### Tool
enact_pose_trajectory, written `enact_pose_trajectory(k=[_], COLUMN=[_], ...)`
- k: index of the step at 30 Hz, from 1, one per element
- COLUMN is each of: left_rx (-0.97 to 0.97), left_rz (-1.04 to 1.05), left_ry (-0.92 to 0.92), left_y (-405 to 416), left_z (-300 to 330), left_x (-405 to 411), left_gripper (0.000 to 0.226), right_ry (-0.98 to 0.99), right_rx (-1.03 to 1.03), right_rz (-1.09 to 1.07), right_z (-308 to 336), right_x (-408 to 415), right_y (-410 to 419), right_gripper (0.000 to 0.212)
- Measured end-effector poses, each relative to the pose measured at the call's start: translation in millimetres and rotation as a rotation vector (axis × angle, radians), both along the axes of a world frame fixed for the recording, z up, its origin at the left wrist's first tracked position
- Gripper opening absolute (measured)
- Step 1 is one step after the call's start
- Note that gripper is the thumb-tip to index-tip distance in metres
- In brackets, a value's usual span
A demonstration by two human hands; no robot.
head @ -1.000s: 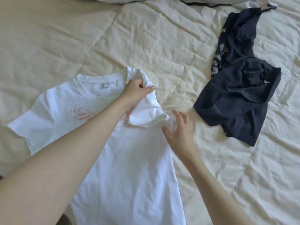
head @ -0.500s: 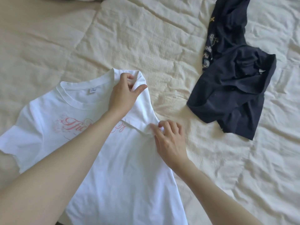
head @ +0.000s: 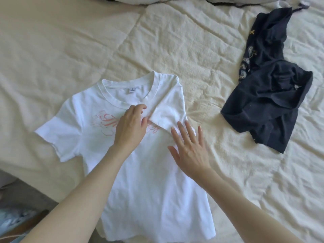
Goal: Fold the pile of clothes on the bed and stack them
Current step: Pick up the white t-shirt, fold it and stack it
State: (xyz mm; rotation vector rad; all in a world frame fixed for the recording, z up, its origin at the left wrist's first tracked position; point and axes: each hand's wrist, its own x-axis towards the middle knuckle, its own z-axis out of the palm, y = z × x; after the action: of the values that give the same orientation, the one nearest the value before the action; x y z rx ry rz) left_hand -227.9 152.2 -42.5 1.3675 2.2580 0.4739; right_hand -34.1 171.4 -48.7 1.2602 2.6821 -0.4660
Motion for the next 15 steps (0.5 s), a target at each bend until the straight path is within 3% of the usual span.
enact_pose_trajectory(k=[4, 9, 11, 14, 15], left_rx=[0.101, 0.054, -0.007, -0.005, -0.012], left_rz=[0.077, 0.411, 0.615, 0.843, 0.866], left_ry=[0.083, 0.117, -0.041, -0.355, -0.410], left_y=[-70, -127, -131, -126, -123], left_z=[25, 34, 30, 24, 24], left_x=[-41, -125, -158, -192, -200], left_gripper=[0.033, 0.036, 0.040, 0.005, 0.011], right_ry=[0.058, 0.134, 0.166, 0.135, 0.098], right_rx=[-0.054, -0.221, -0.252, -0.238, -0.234], right_rz=[0.071, 0.219, 0.278, 0.355, 0.368], right_z=[12, 16, 16, 12, 9], right_x=[-41, -121, -152, -188, -196], right_y=[-27, -83, -105, -127, -131], right_gripper=[0.053, 0.055, 0.056, 0.058, 0.059])
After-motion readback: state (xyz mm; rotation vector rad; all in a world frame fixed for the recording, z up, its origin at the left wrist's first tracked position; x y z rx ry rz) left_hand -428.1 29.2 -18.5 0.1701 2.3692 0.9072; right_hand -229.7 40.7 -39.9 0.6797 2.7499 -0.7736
